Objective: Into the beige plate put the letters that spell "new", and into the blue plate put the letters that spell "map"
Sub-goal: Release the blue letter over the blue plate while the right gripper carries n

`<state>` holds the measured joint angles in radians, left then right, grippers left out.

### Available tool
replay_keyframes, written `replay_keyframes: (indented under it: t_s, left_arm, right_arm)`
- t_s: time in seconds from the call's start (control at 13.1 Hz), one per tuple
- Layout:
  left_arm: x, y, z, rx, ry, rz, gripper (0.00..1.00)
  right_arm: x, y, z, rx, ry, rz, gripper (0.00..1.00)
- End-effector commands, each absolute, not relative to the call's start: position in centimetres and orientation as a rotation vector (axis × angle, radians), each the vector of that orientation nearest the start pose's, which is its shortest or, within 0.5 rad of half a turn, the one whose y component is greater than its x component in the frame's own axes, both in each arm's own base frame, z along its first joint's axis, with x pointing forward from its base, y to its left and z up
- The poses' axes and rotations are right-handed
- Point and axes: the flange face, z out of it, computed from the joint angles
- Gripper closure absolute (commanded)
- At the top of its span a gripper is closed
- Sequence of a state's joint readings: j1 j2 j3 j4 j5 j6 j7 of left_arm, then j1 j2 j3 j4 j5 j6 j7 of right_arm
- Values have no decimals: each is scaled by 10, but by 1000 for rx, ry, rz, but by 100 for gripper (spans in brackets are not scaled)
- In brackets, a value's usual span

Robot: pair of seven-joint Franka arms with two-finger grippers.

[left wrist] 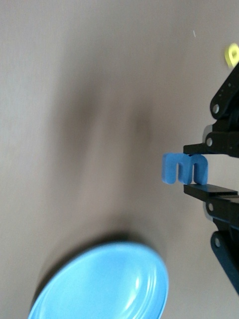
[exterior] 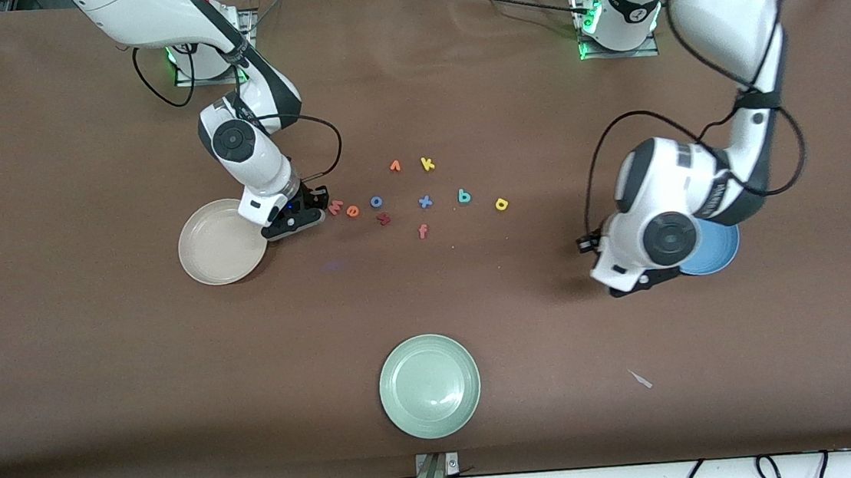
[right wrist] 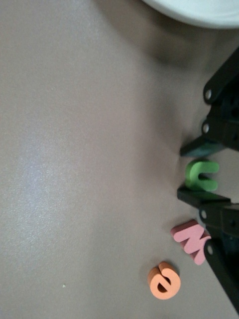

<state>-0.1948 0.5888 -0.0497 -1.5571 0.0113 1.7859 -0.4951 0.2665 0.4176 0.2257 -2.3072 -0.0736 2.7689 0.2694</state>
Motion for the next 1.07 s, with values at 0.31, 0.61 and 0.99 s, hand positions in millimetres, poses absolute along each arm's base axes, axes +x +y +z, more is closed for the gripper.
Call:
replay_keyframes:
  t_s: [0.31, 0.61, 0.99]
  left_arm:
    - [579, -17, 295, -3041, -142, 415, 80]
    - [569, 11, 251, -3009, -102, 309, 79]
    - [573, 18, 242, -3008, 57, 331, 0]
  right_arm:
    - [468, 243, 202, -3066, -468, -41, 97]
    - [493, 216, 248, -3103, -560, 50, 98]
    - [519, 129, 244, -3092, -765, 71, 92]
